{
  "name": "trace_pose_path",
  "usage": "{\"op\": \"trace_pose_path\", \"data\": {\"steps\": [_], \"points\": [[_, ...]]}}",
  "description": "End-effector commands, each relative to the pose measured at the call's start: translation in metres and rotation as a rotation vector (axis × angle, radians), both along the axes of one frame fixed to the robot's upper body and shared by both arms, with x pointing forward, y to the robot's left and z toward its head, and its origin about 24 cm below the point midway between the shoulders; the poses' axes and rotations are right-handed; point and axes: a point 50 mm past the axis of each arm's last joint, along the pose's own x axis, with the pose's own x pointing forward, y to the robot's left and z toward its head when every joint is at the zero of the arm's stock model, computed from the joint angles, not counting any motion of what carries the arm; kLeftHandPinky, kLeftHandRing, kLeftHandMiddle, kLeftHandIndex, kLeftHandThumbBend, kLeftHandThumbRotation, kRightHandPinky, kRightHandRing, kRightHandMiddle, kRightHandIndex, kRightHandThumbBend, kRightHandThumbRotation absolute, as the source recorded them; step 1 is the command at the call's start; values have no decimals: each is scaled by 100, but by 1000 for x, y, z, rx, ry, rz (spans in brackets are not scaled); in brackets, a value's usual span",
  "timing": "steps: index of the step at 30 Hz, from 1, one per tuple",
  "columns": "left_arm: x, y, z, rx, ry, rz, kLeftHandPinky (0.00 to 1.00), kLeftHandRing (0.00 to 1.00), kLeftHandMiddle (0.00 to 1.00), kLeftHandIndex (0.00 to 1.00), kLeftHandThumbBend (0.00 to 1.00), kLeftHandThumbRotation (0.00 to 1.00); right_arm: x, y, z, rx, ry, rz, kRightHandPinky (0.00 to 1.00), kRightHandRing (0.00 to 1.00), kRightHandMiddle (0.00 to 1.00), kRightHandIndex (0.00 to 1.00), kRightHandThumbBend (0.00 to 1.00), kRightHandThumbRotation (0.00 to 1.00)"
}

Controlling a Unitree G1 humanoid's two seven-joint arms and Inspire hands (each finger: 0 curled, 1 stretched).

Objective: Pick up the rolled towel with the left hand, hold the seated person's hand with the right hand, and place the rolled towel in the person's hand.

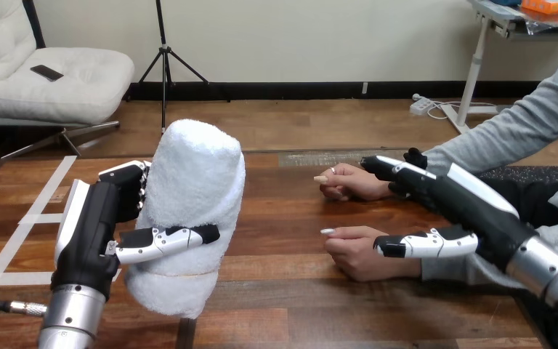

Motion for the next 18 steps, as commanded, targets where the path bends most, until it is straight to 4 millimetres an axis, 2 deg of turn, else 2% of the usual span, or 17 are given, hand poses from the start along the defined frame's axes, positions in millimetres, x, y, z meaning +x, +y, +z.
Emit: {"op": "trace_pose_path", "data": {"steps": [1, 18], "points": [[14, -5, 23, -29, -128, -19, 28, 32, 37, 41, 56, 0, 19, 3, 25, -43, -88, 21, 90, 94, 93, 92, 100, 45], [14, -5, 25, -35, -136, -26, 28, 32, 37, 41, 57, 0, 31, -3, 19, -122, -31, -12, 86, 92, 93, 92, 100, 47]]}}
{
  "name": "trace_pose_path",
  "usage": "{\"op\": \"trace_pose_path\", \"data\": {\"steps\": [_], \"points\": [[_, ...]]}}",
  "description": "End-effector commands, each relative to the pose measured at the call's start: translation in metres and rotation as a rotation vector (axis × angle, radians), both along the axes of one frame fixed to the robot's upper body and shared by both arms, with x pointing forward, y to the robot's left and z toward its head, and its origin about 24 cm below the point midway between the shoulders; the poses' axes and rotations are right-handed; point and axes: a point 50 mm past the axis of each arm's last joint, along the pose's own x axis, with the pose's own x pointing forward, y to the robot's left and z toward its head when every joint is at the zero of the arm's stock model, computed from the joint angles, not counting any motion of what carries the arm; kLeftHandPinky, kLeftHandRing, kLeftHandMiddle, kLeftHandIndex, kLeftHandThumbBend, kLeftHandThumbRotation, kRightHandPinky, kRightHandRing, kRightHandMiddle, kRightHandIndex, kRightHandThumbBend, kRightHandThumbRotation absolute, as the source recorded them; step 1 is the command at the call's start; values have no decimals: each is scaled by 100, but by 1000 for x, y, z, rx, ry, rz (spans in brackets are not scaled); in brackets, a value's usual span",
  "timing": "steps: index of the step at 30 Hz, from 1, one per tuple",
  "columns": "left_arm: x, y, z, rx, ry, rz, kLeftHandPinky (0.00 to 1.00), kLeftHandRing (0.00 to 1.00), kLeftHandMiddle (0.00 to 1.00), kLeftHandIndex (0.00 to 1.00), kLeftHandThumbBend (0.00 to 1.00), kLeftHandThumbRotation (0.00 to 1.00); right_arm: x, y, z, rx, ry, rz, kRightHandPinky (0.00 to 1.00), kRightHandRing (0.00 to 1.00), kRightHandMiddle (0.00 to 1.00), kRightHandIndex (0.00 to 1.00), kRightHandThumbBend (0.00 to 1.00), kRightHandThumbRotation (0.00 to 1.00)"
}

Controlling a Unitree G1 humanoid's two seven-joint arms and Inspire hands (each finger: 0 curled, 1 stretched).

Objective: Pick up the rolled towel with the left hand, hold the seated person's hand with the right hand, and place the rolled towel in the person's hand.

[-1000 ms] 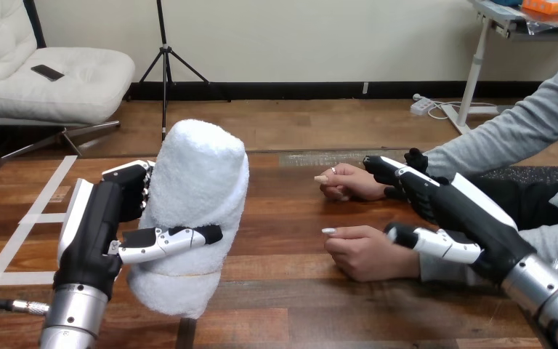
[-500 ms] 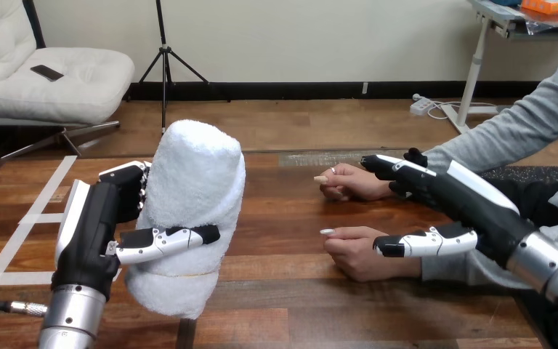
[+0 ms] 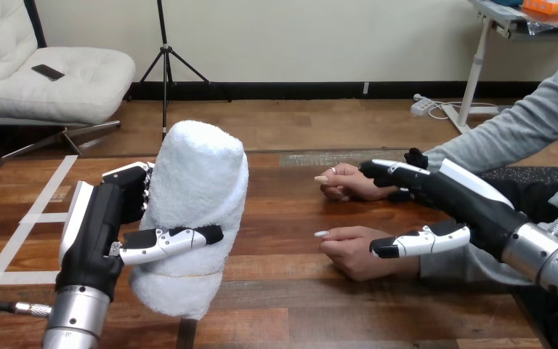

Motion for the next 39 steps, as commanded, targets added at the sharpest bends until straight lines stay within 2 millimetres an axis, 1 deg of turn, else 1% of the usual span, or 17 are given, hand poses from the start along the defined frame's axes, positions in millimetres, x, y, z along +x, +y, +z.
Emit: {"op": "trace_pose_path", "data": {"steps": [1, 24, 33, 39], "points": [[15, 0, 27, -20, -136, -16, 28, 32, 37, 41, 57, 0, 17, -2, 23, -29, -75, -3, 86, 92, 94, 92, 100, 47], [14, 8, 24, 27, -131, -5, 28, 32, 38, 41, 59, 0, 31, -10, 28, -161, -45, -18, 85, 93, 95, 93, 100, 46], [12, 9, 22, 34, -118, -5, 28, 33, 38, 41, 60, 0, 35, -13, 26, -196, -6, -26, 84, 93, 95, 93, 100, 42], [11, 9, 22, 27, -114, -3, 29, 33, 38, 41, 59, 0, 37, -15, 22, -229, 29, -46, 85, 94, 96, 94, 100, 40]]}}
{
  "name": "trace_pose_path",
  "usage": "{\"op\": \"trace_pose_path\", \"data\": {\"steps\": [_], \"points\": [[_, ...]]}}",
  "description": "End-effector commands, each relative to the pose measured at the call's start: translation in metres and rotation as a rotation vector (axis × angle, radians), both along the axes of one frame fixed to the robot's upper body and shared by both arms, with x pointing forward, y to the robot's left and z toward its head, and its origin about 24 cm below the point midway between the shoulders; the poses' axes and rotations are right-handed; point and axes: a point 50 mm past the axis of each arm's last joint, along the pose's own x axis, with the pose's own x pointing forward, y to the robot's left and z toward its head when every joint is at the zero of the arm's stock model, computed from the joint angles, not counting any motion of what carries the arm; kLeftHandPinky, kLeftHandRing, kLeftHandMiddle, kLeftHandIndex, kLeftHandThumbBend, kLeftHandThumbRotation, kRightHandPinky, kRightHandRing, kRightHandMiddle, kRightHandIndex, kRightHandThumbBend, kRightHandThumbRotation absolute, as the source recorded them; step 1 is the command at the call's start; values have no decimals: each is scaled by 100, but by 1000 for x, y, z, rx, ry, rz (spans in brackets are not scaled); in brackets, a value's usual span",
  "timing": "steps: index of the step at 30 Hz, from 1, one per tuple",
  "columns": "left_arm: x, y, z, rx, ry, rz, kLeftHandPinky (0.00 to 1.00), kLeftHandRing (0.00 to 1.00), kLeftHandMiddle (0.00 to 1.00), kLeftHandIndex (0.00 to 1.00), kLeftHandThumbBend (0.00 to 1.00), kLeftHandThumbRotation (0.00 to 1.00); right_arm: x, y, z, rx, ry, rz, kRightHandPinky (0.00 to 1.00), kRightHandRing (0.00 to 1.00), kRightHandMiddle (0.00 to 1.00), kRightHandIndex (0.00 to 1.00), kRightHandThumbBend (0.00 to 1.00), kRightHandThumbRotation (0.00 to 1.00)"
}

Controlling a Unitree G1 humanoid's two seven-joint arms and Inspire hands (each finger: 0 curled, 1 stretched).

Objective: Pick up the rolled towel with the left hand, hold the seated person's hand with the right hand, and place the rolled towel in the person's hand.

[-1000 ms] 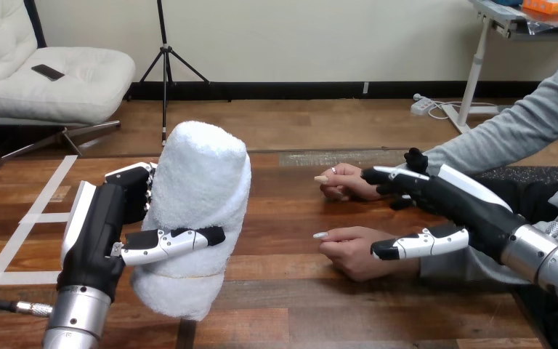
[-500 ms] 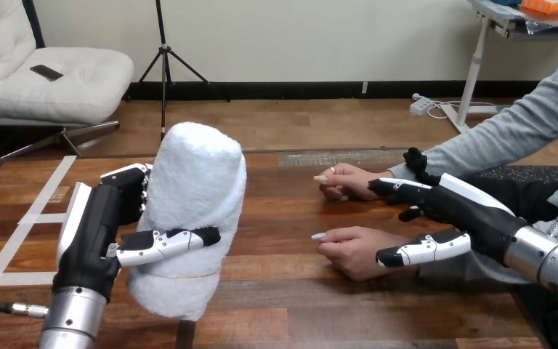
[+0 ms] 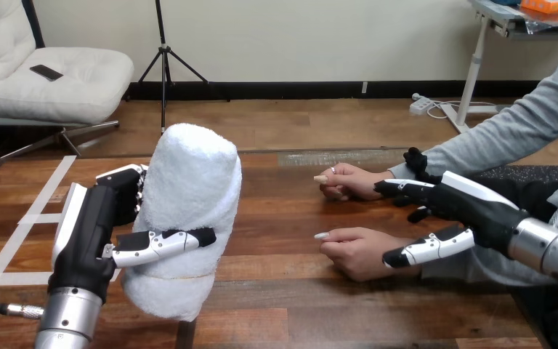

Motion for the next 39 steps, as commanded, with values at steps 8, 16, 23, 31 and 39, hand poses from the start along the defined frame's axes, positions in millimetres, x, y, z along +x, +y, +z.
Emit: {"op": "trace_pose_path", "data": {"steps": [8, 16, 23, 31, 39], "points": [[9, 1, 24, -4, -117, -10, 28, 33, 38, 41, 58, 0, 19, 1, 24, -51, -73, -9, 84, 94, 96, 94, 100, 37], [8, 3, 24, 4, -106, -8, 29, 33, 38, 41, 57, 0, 20, 1, 19, -110, -64, -16, 83, 92, 94, 93, 100, 35], [7, 3, 23, 36, -104, -3, 29, 34, 38, 41, 58, 0, 22, 2, 15, -172, -59, -20, 81, 90, 93, 92, 100, 31], [6, 3, 21, 45, -90, 6, 29, 34, 38, 41, 59, 0, 25, 3, 15, -218, -38, -19, 80, 89, 93, 91, 100, 27], [4, 3, 20, 53, -89, 9, 29, 33, 38, 41, 60, 0, 28, 3, 16, -255, -25, 1, 78, 88, 93, 90, 100, 32]]}}
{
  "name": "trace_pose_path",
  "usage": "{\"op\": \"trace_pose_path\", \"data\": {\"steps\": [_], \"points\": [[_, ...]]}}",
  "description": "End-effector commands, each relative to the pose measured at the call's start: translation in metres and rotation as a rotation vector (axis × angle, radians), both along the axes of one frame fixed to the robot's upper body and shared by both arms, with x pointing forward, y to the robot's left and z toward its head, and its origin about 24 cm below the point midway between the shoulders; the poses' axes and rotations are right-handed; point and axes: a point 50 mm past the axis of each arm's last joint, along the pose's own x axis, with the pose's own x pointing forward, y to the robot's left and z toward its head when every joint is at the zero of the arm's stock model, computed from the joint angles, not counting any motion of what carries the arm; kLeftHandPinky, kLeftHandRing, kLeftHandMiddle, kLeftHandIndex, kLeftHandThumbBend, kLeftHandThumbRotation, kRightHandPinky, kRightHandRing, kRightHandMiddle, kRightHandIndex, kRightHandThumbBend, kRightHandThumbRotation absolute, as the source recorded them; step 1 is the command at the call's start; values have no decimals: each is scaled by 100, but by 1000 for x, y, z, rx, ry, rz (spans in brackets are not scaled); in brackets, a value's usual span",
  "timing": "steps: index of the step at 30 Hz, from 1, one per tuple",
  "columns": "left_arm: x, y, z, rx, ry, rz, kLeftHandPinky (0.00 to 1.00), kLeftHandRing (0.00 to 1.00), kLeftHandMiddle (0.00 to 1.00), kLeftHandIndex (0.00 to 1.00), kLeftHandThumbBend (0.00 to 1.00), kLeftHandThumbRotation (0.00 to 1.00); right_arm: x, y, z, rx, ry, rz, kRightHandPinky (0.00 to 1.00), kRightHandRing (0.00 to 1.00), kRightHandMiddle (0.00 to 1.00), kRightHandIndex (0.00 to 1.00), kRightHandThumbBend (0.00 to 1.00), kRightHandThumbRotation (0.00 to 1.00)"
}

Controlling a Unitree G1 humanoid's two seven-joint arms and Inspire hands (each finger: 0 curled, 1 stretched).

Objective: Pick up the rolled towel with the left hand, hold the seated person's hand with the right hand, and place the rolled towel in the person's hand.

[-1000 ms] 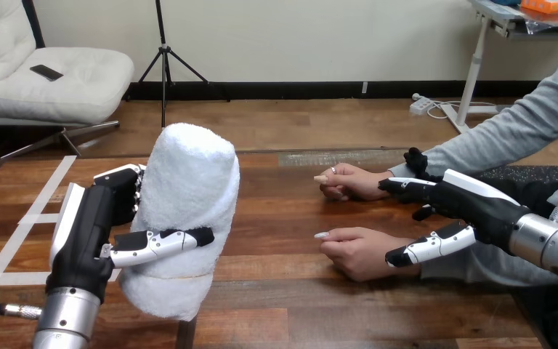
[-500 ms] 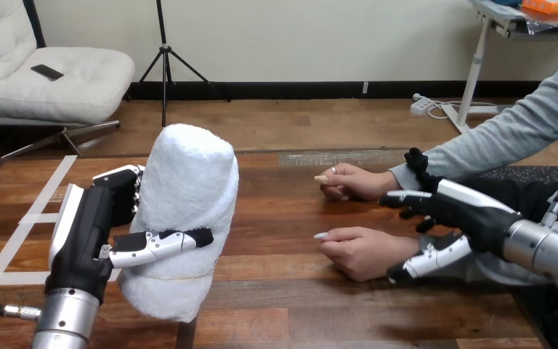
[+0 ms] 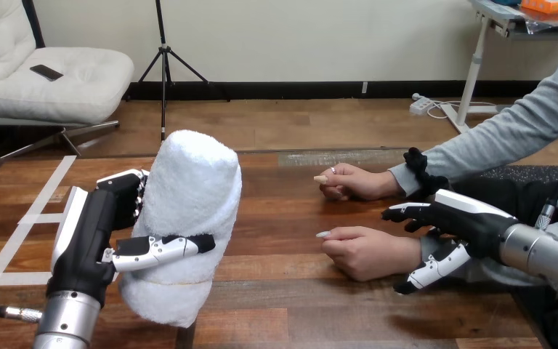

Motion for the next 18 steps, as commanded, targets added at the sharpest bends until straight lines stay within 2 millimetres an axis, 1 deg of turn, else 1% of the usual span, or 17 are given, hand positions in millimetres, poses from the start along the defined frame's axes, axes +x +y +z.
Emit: {"op": "trace_pose_path", "data": {"steps": [1, 14, 18], "points": [[8, 2, 23, 19, -107, 6, 28, 33, 38, 41, 60, 0, 20, 1, 34, -42, -94, 24, 77, 88, 93, 90, 100, 33], [7, 2, 23, -18, -107, 7, 28, 33, 38, 41, 59, 0, 22, -1, 35, -105, -61, 46, 75, 87, 92, 90, 100, 36], [7, 2, 24, -11, -110, 9, 28, 33, 38, 41, 58, 0, 21, -1, 34, -110, -64, 52, 74, 86, 92, 89, 100, 34]]}}
